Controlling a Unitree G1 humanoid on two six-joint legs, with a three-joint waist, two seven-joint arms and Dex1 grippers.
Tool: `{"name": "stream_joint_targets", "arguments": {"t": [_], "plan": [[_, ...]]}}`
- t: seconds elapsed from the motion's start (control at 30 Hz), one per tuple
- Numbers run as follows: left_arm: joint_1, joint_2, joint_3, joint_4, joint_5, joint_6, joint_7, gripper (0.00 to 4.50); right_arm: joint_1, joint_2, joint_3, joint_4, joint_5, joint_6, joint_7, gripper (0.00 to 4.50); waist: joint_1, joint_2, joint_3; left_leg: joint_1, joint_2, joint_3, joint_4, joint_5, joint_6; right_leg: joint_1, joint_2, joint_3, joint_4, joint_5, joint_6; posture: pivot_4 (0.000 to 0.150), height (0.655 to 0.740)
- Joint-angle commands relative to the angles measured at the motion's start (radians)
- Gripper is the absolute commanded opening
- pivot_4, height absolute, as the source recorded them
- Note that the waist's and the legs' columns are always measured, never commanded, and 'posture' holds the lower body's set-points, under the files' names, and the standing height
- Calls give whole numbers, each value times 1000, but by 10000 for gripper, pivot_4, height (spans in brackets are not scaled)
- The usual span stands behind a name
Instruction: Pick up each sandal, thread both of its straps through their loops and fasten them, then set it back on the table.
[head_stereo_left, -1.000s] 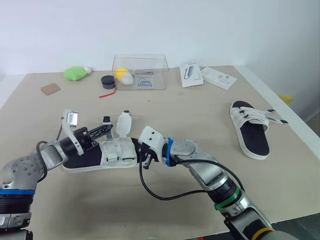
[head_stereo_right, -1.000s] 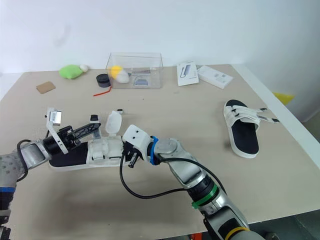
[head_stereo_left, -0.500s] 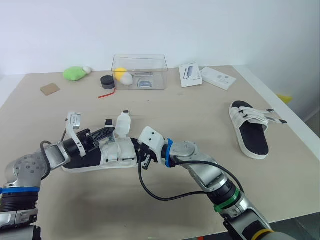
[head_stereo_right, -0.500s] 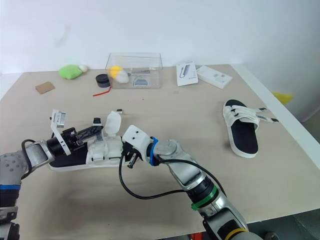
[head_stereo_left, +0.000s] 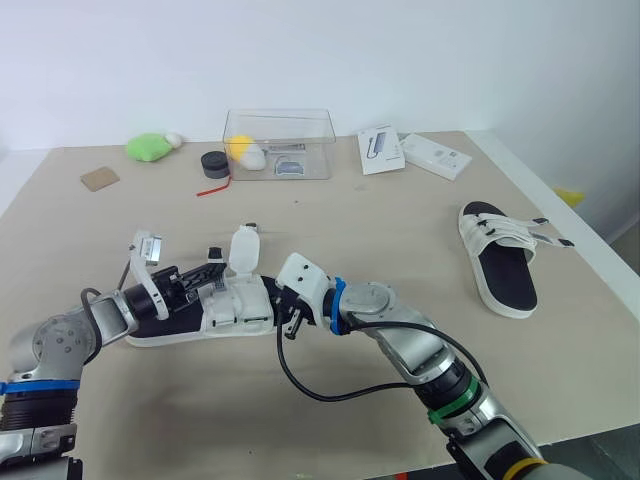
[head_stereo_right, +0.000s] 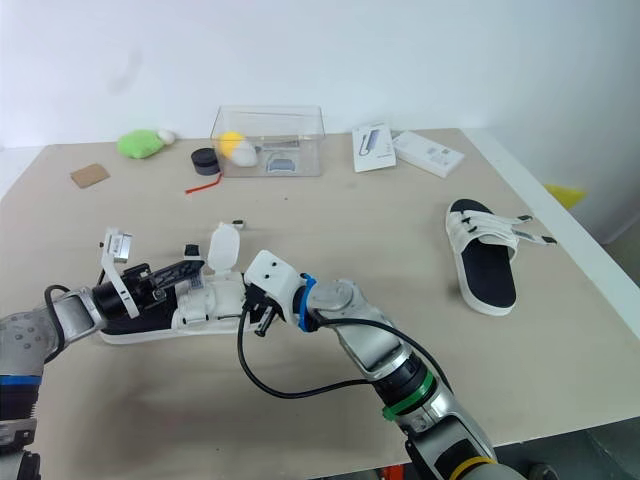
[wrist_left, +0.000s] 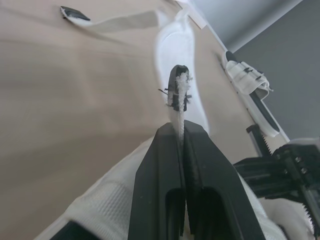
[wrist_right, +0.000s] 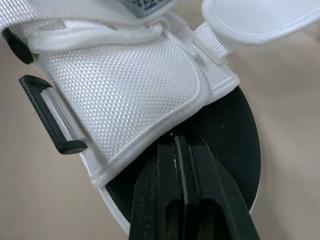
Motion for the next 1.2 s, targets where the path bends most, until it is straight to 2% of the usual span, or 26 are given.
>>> {"name": "stream_joint_targets", "arguments": {"t": [0.03,0.17,0.23,0.27,0.3,0.4,0.43,0.47,0.57,0.63,0.87,1.07,1.2], "plan": [[16,1,8,18,74,-36,-26,1120,30,-11,32,51,-7,43,-4,0,0,0,0,0,0,0,0,0,0,0,0,0,0,0,0,1500,7400],[20,-4,-3,21,120,-55,-48,1120,31,-11,31,51,-7,41,-6,0,0,0,0,0,0,0,0,0,0,0,0,0,0,0,0,1500,7400],[22,-2,-9,21,143,-65,-70,6462,30,-10,31,51,-7,41,-6,0,-1,0,0,0,0,0,0,0,0,0,0,0,0,0,0,1500,7400],[24,-2,-11,21,154,-71,-78,7098,30,-10,30,51,-7,41,-7,0,-1,0,0,0,0,0,0,0,0,0,0,0,0,0,0,1500,7400],[25,-1,-12,21,159,-73,-88,12942,29,-10,30,52,-6,41,-7,0,-1,0,0,0,0,0,0,0,0,0,0,0,0,0,0,1500,7400],[23,-5,-4,30,178,-87,-100,21333,28,-10,29,54,-6,38,-6,0,-1,0,0,0,0,0,0,0,0,0,0,0,0,0,0,1500,7400],[22,-2,-8,32,190,-98,-109,26712,27,-11,30,55,-6,35,-6,0,-1,0,0,0,0,0,0,0,0,0,0,0,0,0,0,1500,7400],[22,1,-14,34,202,-112,-118,27995,27,-11,30,57,-6,33,-5,0,-1,0,0,1,0,0,0,0,0,0,0,0,0,0,0,1500,7400],[19,4,-23,43,245,-163,-132,38829,25,-12,31,59,-6,28,-5,0,-1,0,0,1,0,0,0,0,0,0,0,0,0,0,0,1500,7400],[14,18,-41,53,297,-218,-165,44233,24,-12,32,60,-7,26,-4,0,0,1,0,1,0,0,0,0,0,0,-1,0,0,0,0,1500,7400],[-5,87,-165,179,556,-484,-257,44233,21,-13,34,62,-6,23,-4,0,0,4,-2,1,-5,-11,-1,1,1,0,0,-2,0,1,-2,1500,7400],[-52,65,-154,238,593,-534,-276,44233,19,-10,32,68,-9,18,-4,0,0,6,-2,1,-7,-11,-1,1,1,1,-2,-2,0,0,-1,1500,7400],[-48,72,-203,260,676,-609,-311,44233,14,-8,32,76,-11,12,-2,0,0,6,-3,1,-6,-12,-1,1,1,1,-2,-2,0,0,-1,1500,7400]]}}
